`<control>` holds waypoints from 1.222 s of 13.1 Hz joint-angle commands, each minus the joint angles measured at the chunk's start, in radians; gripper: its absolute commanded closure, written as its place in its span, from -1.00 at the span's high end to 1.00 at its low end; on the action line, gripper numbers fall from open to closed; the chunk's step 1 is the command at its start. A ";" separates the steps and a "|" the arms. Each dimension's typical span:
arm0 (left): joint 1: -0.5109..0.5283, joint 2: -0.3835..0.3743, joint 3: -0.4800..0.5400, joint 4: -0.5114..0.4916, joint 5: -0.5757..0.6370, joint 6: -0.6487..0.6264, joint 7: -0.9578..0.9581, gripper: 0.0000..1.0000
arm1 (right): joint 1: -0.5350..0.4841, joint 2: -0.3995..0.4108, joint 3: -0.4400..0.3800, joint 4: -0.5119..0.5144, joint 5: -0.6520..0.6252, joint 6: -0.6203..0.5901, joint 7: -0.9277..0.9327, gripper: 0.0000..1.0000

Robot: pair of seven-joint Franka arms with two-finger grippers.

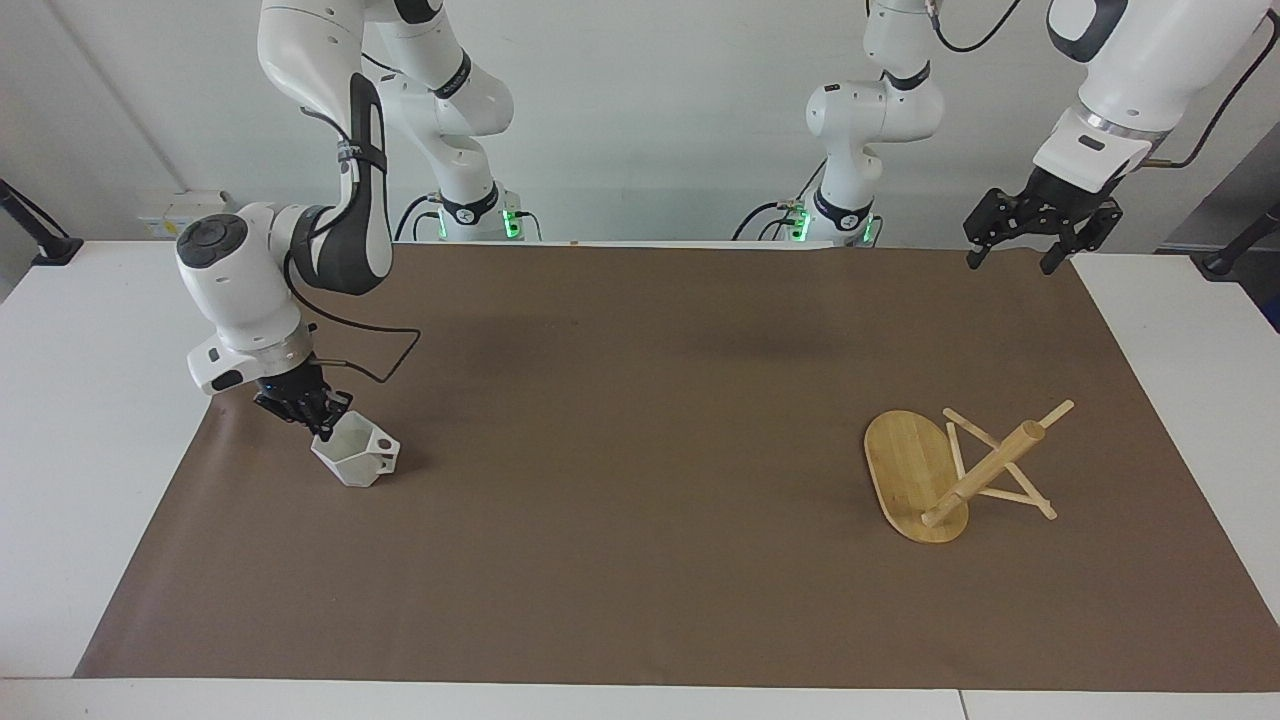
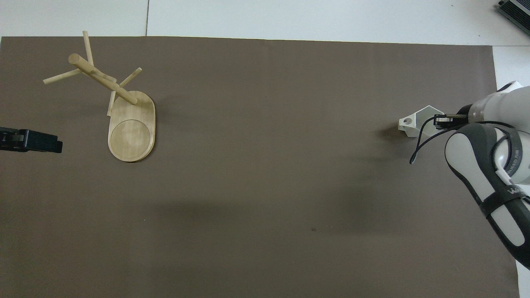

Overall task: Hang cup on rack
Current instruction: 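Lift the cup with the right gripper while the left gripper advances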

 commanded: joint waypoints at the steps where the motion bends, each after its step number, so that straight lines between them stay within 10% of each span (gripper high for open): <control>1: 0.000 -0.025 0.005 -0.028 -0.010 0.008 -0.004 1.00 | -0.004 -0.009 0.001 0.046 0.002 -0.056 0.015 -1.00; 9: -0.018 -0.025 -0.014 -0.030 -0.010 0.021 -0.046 1.00 | -0.001 -0.043 0.004 0.128 0.006 -0.181 0.013 -1.00; 16: -0.082 -0.040 -0.055 -0.050 -0.066 -0.013 -0.503 1.00 | 0.006 -0.047 0.014 0.278 0.006 -0.396 0.018 -1.00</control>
